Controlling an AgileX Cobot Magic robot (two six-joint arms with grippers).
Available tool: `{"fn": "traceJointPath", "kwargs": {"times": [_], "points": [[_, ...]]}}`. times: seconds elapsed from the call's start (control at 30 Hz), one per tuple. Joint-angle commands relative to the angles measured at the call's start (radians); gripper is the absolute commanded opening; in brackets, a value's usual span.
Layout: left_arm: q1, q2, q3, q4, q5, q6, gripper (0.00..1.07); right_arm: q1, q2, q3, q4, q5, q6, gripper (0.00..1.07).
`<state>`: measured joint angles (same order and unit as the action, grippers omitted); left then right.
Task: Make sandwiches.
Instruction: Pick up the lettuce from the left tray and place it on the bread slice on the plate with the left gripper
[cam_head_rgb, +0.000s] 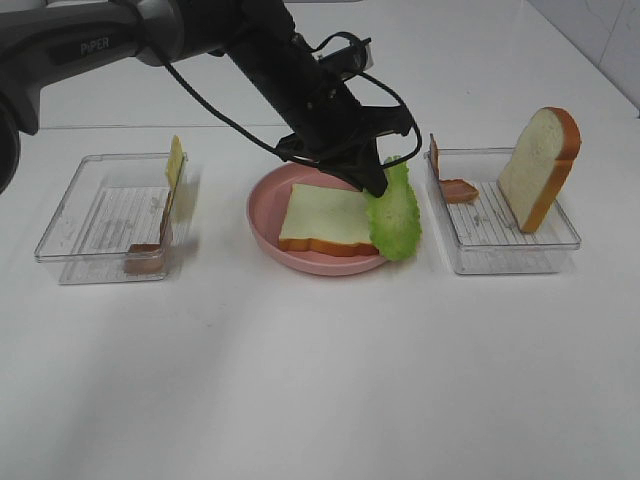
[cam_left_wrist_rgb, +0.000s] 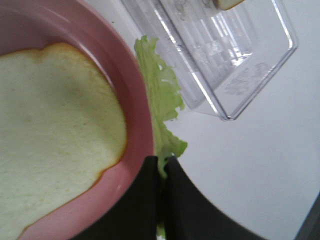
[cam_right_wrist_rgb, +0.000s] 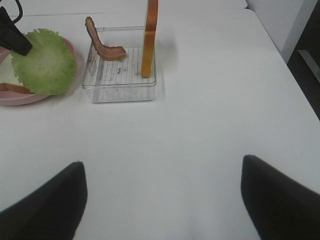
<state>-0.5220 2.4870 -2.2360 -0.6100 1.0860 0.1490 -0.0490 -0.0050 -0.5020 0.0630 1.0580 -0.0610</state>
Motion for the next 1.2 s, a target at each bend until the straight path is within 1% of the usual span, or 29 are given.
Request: {"fn": "traceJointPath", "kwargs": {"times": [0.03,0.07,0.1,0.17,0.2,0.23,0.27,0.3,0.33,0.57,0.67,0.7,0.77,0.8,0.83,0.93,1.13,1.17,1.2], "points": [[0.006,0.005,-0.007,0.048,-0.007,0.002,0.0,-0.003,-0.023,0.001,-0.008,-0.008,0.002,0.76],[0.006,0.004,-0.007,0.107,-0.014,-0.002,0.0,-0.003,-0.023,0.001,-0.008,-0.008,0.002,0.76],[0.006,0.004,-0.007,0.107,-0.014,-0.002,0.0,-0.003,-0.023,0.001,-0.008,-0.008,0.002,0.76],[0.006,0.005,-0.007,0.176,-0.014,-0.01,0.0,-0.003,-0.023,0.001,-0.008,-0.008,0.002,0.76],[0.006,0.005,-0.007,0.195,-0.014,-0.011,0.0,-0.003,-0.023,0.001,-0.008,-0.008,0.002,0.76],[0.006,0.005,-0.007,0.195,-0.014,-0.011,0.0,-0.003,-0.023,0.001,-0.008,-0.008,0.002,0.76],[0.006,0.005,-0.007,0.22,-0.021,-0.023,0.0,-0.003,-0.023,0.001,-0.008,-0.008,0.002,0.76],[0.006,0.005,-0.007,0.22,-0.021,-0.023,0.0,-0.003,-0.023,0.001,-0.008,-0.008,0.002,0.76],[0.006,0.005,-0.007,0.24,-0.03,-0.027,0.0,-0.003,-0.023,0.001,-0.008,-0.008,0.002,0.76],[0.006,0.005,-0.007,0.264,-0.056,-0.028,0.0,-0.003,-0.023,0.001,-0.008,-0.008,0.002,0.76],[0.006,0.005,-0.007,0.291,-0.059,-0.036,0.0,-0.003,-0.023,0.001,-0.008,-0.008,0.002,0.76],[0.006,0.005,-0.007,0.312,-0.056,-0.052,0.0,-0.003,-0.023,0.001,-0.008,-0.008,0.002,0.76],[0.006,0.005,-0.007,0.321,-0.053,-0.055,0.0,-0.003,-0.023,0.001,-0.008,-0.008,0.002,0.76],[0.006,0.005,-0.007,0.349,-0.05,-0.058,0.0,-0.003,-0.023,0.001,-0.008,-0.008,0.002,0.76],[0.006,0.005,-0.007,0.358,-0.048,-0.061,0.0,-0.003,-0.023,0.001,-0.008,-0.008,0.002,0.76],[0.006,0.005,-0.007,0.364,-0.047,-0.072,0.0,-0.003,-0.023,0.001,-0.008,-0.008,0.002,0.76],[0.006,0.005,-0.007,0.364,-0.048,-0.074,0.0,-0.003,-0.023,0.001,-0.008,-0.008,0.002,0.76],[0.006,0.004,-0.007,0.364,-0.053,-0.074,0.02,-0.003,-0.023,0.001,-0.008,-0.008,0.002,0.76],[0.006,0.001,-0.007,0.364,-0.055,-0.074,0.07,-0.003,-0.023,0.001,-0.008,-0.008,0.002,0.76]]}}
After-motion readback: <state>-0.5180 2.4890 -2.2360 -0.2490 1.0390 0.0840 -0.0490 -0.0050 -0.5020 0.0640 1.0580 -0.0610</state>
